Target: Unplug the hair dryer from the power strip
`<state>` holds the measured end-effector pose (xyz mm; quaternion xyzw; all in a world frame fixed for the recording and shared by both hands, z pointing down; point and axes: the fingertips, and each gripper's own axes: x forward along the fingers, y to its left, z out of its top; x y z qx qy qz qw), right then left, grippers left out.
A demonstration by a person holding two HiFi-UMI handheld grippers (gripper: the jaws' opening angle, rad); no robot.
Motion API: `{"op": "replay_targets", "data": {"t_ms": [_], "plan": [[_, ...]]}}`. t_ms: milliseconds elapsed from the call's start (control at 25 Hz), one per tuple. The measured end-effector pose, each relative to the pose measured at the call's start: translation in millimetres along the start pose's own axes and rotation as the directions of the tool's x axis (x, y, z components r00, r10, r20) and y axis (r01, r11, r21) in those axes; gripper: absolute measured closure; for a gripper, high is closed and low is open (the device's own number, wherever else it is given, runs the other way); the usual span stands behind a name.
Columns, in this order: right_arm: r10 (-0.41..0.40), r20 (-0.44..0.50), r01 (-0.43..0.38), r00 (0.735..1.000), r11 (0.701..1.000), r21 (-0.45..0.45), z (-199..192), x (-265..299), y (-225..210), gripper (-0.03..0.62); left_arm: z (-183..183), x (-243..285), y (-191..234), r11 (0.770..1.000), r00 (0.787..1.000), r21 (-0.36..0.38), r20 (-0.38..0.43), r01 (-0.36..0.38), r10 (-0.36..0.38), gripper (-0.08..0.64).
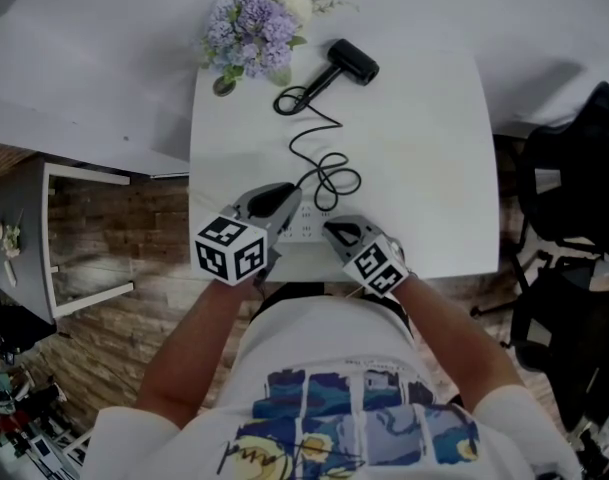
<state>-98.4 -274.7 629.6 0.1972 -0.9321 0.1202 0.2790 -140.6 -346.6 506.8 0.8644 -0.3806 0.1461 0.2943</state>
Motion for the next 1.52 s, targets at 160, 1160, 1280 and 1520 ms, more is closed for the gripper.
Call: {"op": "replay_targets", "data": {"t_ms": [160,1160,1280,1520], "plan": [[0.006,-0.001,-0.006,1.000,1.000,-0.008,0.3,-0.1,0.3,0.597,1.0,1.6,-1.5,1.000,1.000,0.003,-0.005,0.006,-0.006,0.508],[0.036,0.006,-0.036,0.999,0.999,0.001,0.5,0.0,0.0,0.597,-0.4,3.9,-2.6,1.000,1.000,-0.004,-0.012,0.004,-0.004,0.508],[0.037,0.003,-0.037,0.999,0.999,0.000,0.1,-0.1,0.6,0.598,-0.8,3.7,-4.5,1.000,1.000,-0.004,-0.012,0.003,-0.003,0.508],[0.035,0.000,-0.035,0.999,0.999,-0.005,0.2,-1.1,0.1,0.598,-1.0,3.6,-7.4,1.000,1.000,-0.003,-0.011,0.002,-0.002,0.508]]}}
